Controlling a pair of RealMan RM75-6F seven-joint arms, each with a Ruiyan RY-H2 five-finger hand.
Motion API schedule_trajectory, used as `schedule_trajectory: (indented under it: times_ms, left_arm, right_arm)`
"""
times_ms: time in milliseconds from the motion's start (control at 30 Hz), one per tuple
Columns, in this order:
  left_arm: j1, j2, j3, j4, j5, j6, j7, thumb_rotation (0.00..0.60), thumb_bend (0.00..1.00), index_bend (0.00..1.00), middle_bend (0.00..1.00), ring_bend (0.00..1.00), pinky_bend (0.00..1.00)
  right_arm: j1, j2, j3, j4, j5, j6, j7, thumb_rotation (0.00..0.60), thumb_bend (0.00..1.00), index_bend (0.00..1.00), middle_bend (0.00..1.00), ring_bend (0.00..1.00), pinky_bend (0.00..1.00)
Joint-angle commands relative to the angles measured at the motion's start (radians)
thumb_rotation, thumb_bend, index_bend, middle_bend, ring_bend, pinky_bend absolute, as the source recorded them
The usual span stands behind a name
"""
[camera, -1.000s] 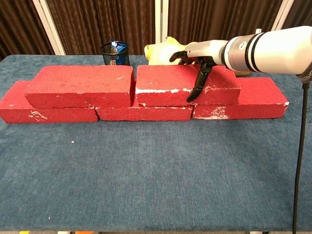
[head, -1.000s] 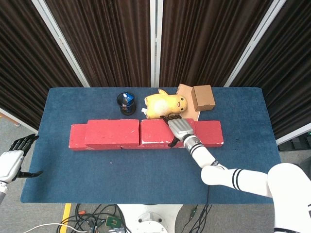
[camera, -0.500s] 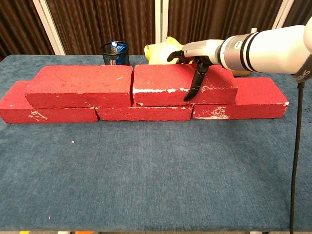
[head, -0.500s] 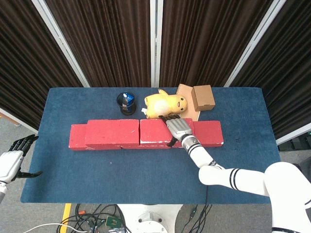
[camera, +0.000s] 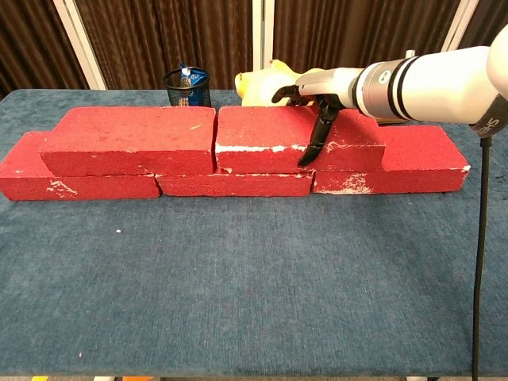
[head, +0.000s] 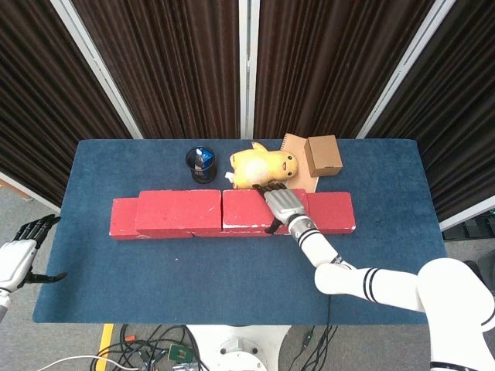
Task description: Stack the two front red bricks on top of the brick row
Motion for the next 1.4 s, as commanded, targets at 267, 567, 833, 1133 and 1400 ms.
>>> schedule_trajectory:
  times_ms: [267,567,833,1133,1400]
  left_arm:
    - [0.000,0.001,0.001,0.003,0.002,-0.001,-0.005,0.600,0.05,0.00,0.00,0.00,0.00]
    - [-0.001,0.000,0.002,0.006,0.004,-0.002,-0.009,0.600,0.05,0.00,0.00,0.00,0.00]
    - [-0.001,-0.002,0.003,0.009,0.003,-0.004,-0.012,0.600,0.05,0.00,0.00,0.00,0.00]
    - [0.000,-0.002,0.003,0.011,0.003,-0.005,-0.014,0.600,0.05,0.00,0.00,0.00,0.00]
    - [0.001,0.000,0.003,0.012,0.003,-0.002,-0.018,0.600,0.05,0.00,0.00,0.00,0.00]
  right_arm:
    - [-0.003,-0.005,0.005,-0.001,-0.010,0.007,0.009,0.600,0.08,0.00,0.10,0.03,0.01]
    - [-0.005,-0.008,0.008,-0.001,-0.011,0.005,0.015,0.600,0.08,0.00,0.10,0.02,0.01]
    - [-0.003,-0.011,0.008,0.006,-0.010,-0.003,0.019,0.600,0.08,0.00,0.09,0.02,0.01]
    - [-0.005,-0.001,0.007,0.004,-0.013,-0.028,0.036,0.600,0.00,0.00,0.00,0.00,0.00]
    - [-0.022,0.006,0.019,-0.014,-0.040,-0.003,0.063,0.600,0.00,0.00,0.00,0.00,0.00]
